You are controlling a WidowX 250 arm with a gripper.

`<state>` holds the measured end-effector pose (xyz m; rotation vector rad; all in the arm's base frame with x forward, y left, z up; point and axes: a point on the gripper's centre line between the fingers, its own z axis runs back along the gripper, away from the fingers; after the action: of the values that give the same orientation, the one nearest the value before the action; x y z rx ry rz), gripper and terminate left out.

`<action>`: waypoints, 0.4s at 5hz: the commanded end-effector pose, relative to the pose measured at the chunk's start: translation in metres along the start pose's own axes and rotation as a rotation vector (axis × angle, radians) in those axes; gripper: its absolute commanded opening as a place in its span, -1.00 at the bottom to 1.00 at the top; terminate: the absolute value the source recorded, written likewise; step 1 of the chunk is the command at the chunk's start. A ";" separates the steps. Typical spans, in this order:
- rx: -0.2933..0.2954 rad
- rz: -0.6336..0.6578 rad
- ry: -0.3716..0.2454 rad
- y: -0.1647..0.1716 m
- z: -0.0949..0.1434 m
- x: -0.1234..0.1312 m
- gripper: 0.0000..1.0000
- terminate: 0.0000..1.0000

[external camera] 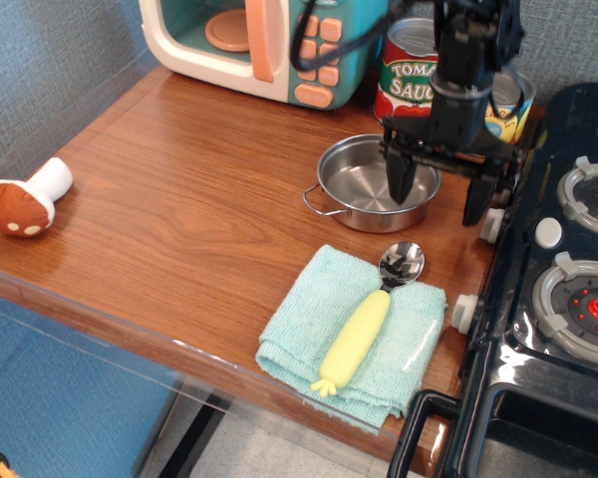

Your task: Place the metal pot behind the mushroom.

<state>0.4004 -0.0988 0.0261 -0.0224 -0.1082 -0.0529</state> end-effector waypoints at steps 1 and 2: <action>0.005 -0.001 0.000 -0.002 0.001 0.006 -1.00 -1.00; 0.010 0.001 -0.007 0.000 0.008 0.004 -1.00 -1.00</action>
<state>0.3997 -0.0975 0.0120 -0.0076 -0.0691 -0.0430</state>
